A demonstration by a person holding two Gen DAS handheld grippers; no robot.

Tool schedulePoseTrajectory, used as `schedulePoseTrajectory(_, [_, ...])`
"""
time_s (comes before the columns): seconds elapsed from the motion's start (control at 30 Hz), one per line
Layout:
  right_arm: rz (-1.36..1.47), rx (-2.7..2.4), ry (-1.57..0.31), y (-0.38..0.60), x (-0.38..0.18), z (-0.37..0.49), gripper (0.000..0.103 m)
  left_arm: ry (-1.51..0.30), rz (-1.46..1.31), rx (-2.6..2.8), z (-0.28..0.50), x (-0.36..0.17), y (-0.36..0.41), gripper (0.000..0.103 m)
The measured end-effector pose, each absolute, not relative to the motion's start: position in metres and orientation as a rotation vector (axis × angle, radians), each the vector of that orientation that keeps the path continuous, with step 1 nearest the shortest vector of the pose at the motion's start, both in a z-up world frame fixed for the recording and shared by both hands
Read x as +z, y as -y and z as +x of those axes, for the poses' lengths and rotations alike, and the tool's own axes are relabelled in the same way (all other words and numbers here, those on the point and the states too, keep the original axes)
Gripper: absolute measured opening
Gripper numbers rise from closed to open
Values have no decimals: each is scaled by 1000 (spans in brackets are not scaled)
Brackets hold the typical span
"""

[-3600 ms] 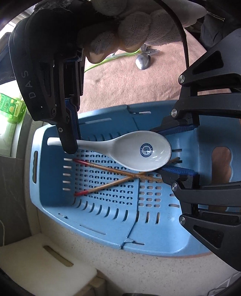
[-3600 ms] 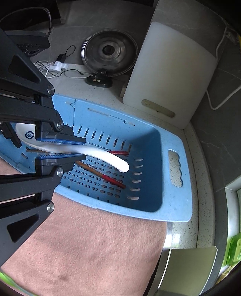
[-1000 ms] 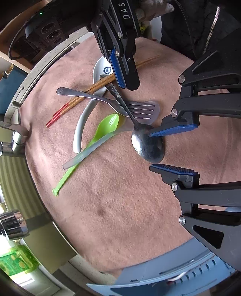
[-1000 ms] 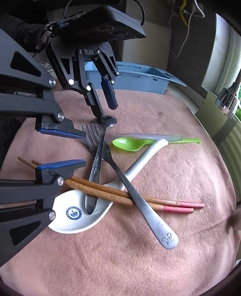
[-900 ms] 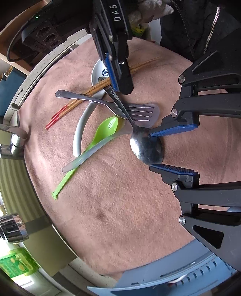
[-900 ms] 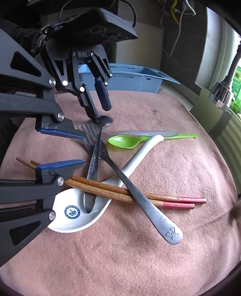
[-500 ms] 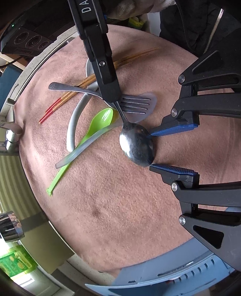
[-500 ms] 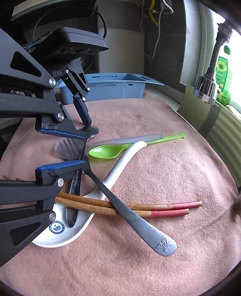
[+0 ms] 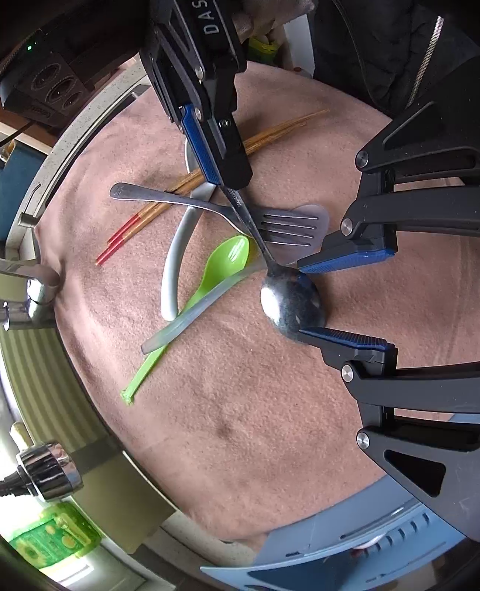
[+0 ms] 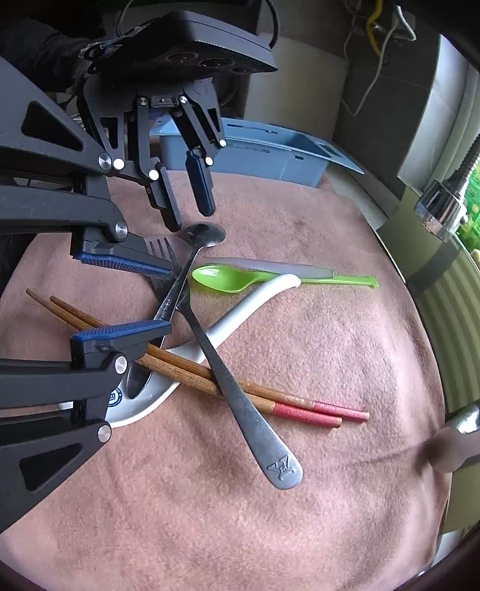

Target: Organize utensils

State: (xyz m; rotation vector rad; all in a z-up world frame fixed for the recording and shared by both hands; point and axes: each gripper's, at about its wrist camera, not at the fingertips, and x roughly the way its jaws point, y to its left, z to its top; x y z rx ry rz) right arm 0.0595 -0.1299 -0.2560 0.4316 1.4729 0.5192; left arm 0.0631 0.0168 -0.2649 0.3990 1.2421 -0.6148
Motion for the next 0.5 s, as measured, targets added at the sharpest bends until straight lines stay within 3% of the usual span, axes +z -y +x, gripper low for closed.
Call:
schedulePoseTrajectory(0.2, [422,464,-1408,163,-235,58,23,-1223,343,-636,65,-254,-14,28])
schedulePoseTrajectory(0.5, [391,390,-1453,197,-245,51,23,-1222,338,-651,62,-254,-6,28])
